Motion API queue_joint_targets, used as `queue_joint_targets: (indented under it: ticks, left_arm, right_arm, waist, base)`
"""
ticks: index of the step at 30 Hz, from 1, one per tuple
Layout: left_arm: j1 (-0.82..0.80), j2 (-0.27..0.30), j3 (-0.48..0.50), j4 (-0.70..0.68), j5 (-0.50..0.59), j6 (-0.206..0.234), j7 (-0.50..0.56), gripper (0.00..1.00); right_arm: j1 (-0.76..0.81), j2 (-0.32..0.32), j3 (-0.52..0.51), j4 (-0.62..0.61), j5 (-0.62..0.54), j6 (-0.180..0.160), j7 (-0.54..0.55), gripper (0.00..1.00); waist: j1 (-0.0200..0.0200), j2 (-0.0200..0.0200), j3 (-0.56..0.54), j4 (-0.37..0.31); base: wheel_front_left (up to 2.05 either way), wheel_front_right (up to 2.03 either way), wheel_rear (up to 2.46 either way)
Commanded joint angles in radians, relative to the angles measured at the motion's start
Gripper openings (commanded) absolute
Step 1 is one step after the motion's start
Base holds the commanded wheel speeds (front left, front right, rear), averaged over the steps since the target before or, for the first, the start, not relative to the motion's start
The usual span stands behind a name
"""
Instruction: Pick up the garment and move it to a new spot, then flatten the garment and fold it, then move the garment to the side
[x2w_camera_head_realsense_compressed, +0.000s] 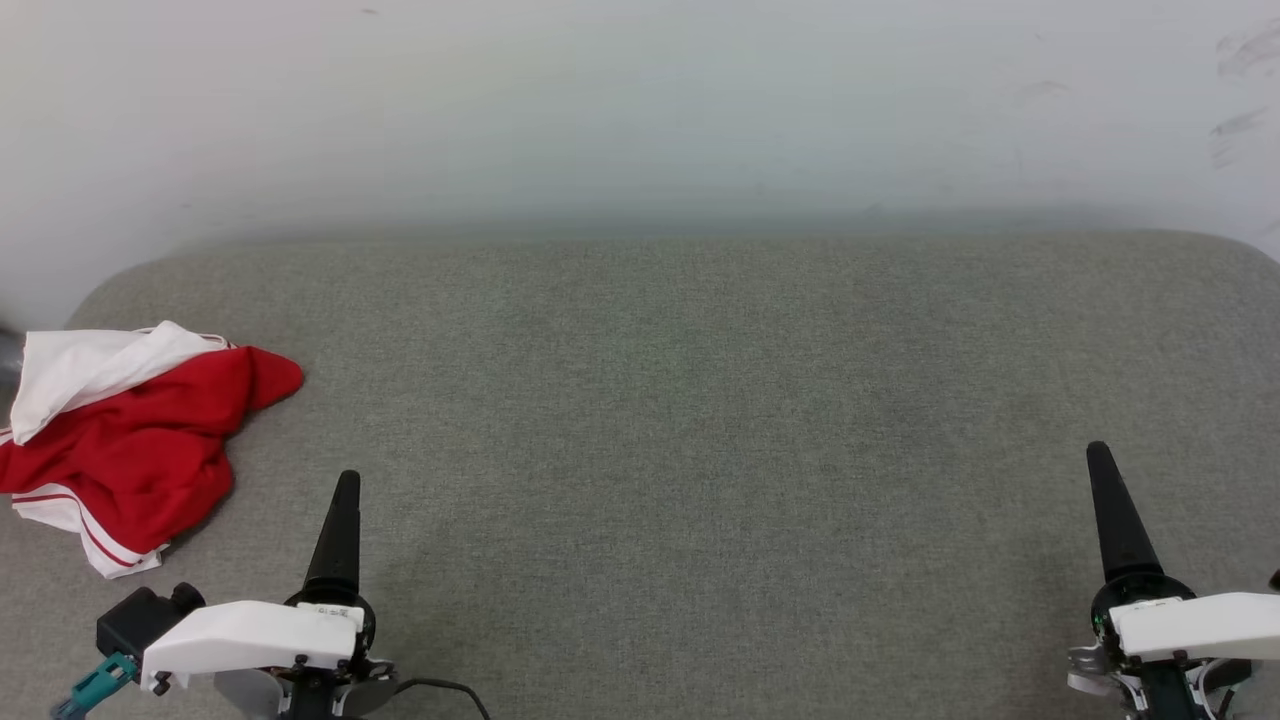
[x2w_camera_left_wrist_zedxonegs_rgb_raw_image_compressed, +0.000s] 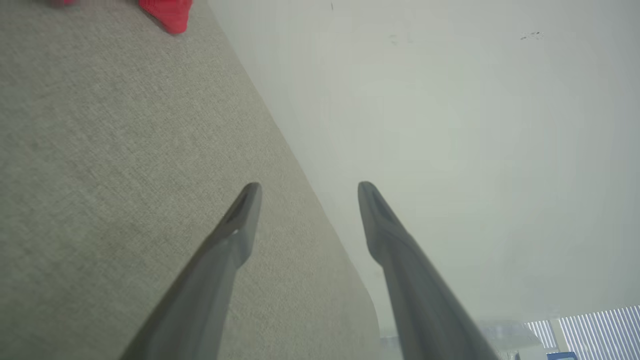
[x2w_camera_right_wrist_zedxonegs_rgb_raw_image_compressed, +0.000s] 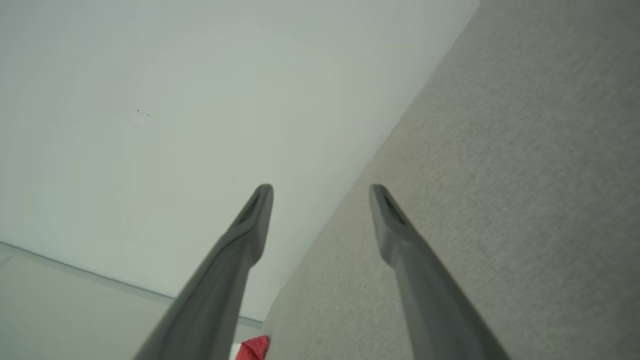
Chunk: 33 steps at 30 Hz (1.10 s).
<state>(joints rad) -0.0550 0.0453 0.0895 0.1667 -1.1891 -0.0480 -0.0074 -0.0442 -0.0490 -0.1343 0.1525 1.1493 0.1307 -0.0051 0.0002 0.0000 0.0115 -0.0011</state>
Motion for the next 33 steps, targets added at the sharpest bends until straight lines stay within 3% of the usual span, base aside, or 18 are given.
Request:
queue_joint_targets:
  ticks: [1,17,33]
  left_arm:
    - [-0.019,0.003,-0.007,-0.025,0.049,0.008,-0.011,1.00]
    - [-0.012,0.004,-0.057,-0.050,0.359,0.067,-0.066,1.00]
    - [-0.008,0.016,-0.102,-0.071,0.588,0.114,-0.116,1.00]
  right_arm:
    - [-0.008,-0.002,0.006,-0.033,-0.057,0.000,-0.012,1.00]
    - [0.013,-0.002,0.049,-0.101,-0.385,0.000,-0.067,1.00]
    - [0.032,-0.002,0.069,-0.128,-0.622,0.000,-0.116,1.00]
  waist:
    - [-0.0001,0.0000,0.000,0.000]
    - [-0.0001,0.0000,0.004,0.001]
    - [-0.0002,0.0000,0.004,0.004]
  base:
    - [0.00,0.00,0.00]
    - [0.00,0.00,0.00]
    - [0.00,0.00,0.00]
